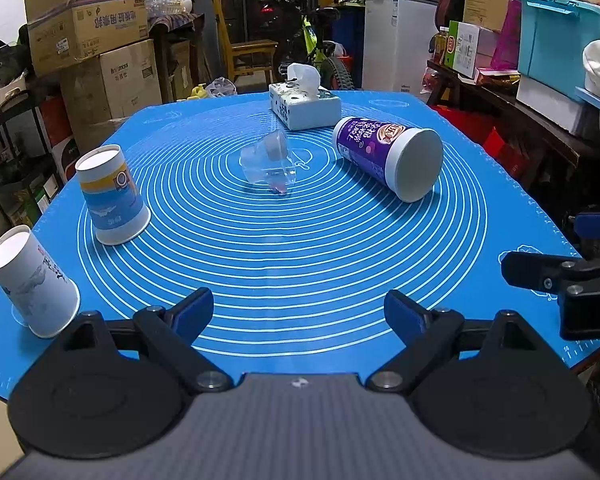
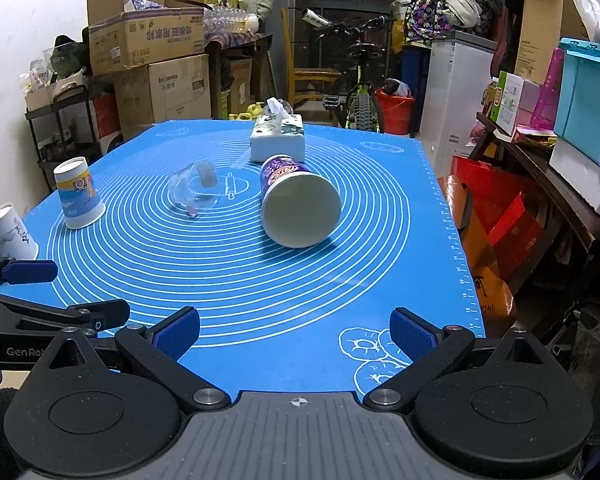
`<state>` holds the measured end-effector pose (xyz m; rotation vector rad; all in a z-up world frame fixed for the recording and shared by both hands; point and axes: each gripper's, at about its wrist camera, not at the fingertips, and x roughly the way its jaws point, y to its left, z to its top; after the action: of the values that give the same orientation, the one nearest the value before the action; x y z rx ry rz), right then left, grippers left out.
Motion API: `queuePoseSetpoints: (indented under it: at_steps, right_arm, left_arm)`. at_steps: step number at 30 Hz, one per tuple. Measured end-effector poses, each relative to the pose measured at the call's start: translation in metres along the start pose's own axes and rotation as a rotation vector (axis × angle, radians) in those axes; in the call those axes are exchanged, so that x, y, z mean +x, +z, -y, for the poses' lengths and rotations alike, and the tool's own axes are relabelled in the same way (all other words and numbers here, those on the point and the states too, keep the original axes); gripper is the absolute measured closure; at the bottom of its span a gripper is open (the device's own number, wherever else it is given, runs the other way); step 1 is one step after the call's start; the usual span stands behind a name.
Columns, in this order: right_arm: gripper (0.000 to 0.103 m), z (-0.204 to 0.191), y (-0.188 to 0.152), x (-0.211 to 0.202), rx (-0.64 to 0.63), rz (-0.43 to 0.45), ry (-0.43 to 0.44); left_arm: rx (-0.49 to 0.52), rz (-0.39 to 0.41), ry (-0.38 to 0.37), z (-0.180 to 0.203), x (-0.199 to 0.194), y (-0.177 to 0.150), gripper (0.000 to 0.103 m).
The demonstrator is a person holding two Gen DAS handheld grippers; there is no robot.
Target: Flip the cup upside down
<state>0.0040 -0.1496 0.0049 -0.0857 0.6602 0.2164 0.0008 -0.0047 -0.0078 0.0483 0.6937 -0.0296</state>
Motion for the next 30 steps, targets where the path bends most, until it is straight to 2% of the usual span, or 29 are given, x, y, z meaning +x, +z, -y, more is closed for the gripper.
queuePoseSetpoints:
  at_steps: [16,20,25,30]
  right_arm:
    - [0.002,-0.006,0.005,0.005,-0.034,-0.012,-0.003]
    - [0.002,-0.016,0.018,0.008,-0.119,-0.002,-0.009]
    - [0.002,-0.040,0.054,0.020,-0.292,0.029,-0.015]
    - [0.002,-0.074,0.091,0.053,-0.469,-0.003,0.025]
  left_arm:
    - [-0.006,-0.012,0.003,-0.007,0.002,0.000,0.011]
    - [-0.017,-0.017,0.014,-0.016,0.005,0.002,0.011]
    - [-0.032,-0.018,0.037,-0.029,0.015,0.010,0.011]
    - [-0.040,-0.021,0.073,-0.049,0.032,0.019,0.011]
